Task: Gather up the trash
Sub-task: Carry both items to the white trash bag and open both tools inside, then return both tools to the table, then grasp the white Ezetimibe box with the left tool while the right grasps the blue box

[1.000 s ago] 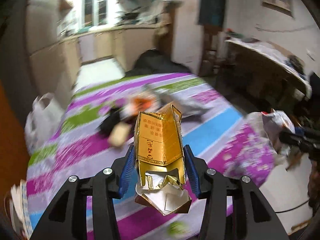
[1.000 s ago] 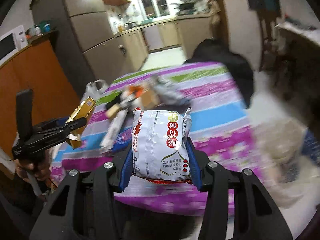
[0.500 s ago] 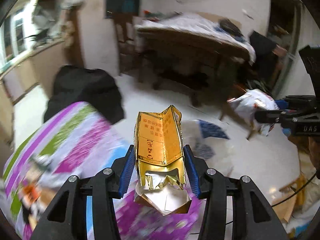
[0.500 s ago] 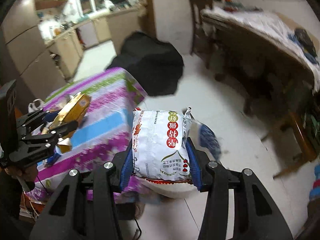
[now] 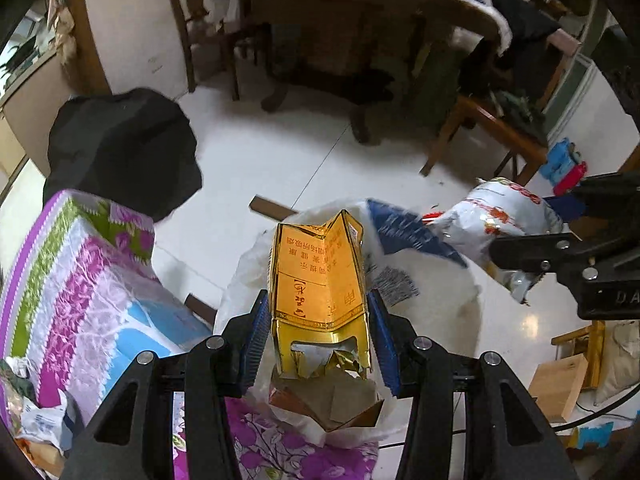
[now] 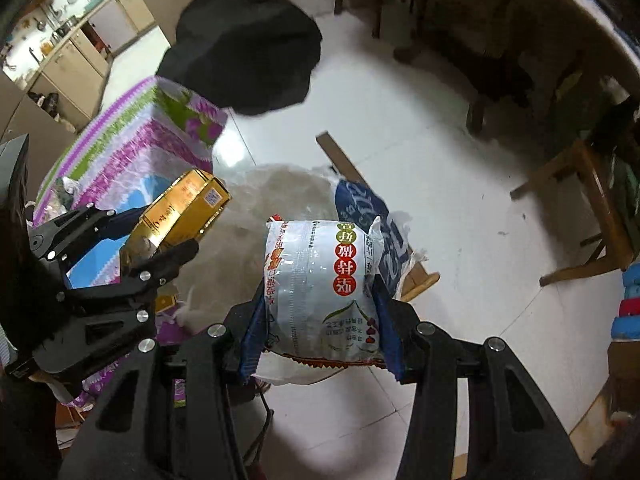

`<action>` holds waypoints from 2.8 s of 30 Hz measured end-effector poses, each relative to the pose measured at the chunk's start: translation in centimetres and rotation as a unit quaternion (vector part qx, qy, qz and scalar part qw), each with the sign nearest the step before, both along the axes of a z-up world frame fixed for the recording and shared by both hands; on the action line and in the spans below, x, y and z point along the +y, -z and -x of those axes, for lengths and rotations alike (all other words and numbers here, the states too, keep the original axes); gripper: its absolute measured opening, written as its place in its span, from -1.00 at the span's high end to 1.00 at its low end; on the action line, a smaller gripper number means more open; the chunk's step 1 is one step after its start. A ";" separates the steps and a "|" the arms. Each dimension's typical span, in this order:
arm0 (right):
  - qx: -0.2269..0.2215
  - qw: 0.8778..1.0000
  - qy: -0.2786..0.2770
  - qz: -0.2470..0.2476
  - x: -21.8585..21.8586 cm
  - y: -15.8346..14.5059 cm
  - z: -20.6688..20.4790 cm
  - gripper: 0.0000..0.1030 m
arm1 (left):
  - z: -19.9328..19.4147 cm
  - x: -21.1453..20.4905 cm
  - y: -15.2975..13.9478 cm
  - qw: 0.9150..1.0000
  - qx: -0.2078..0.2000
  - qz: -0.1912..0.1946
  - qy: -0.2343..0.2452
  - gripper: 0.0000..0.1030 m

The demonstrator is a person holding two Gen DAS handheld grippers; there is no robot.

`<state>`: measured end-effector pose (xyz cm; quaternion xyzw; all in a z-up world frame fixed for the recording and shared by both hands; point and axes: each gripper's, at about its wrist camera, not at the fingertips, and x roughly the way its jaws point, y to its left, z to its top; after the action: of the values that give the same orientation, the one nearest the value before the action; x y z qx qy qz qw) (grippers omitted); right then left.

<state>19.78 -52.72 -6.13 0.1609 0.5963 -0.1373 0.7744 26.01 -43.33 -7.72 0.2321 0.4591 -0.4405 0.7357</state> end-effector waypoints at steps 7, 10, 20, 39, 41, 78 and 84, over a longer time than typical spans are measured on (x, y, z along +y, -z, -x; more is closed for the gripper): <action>0.019 1.000 -0.009 -0.010 -0.1 2.2 -1.5 0.10 | -1.3 -0.1 2.4 1.000 0.007 -0.010 -0.016 0.04; 0.022 1.000 -0.012 -0.014 -0.1 2.4 -1.9 0.10 | -1.7 0.2 2.8 1.000 0.012 -0.010 -0.023 0.04; 0.019 1.000 -0.018 -0.013 0.2 3.2 -2.6 -0.14 | -2.2 0.3 4.0 0.999 0.011 -0.016 -0.039 -0.24; 0.001 1.000 -0.012 -0.005 1.0 3.3 -1.7 -0.15 | -1.1 2.6 2.7 0.998 -0.026 -0.002 -0.054 -0.28; -0.017 1.000 -0.008 -0.007 1.3 2.9 -1.2 -0.15 | -0.7 3.6 2.2 0.997 -0.039 0.006 -0.064 -0.28; -0.269 0.939 -0.199 -0.081 33.8 7.1 2.0 -0.79 | -3.4 49.6 5.8 0.902 0.063 0.158 -0.398 0.06; -0.274 0.925 -0.258 -0.060 37.4 6.3 1.1 -0.74 | -1.0 51.6 3.4 0.886 0.003 0.193 -0.421 0.11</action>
<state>18.67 -15.33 -12.41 0.0793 0.3889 0.1525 0.9051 27.01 8.26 -11.11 -0.1311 0.4216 -0.1700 0.8810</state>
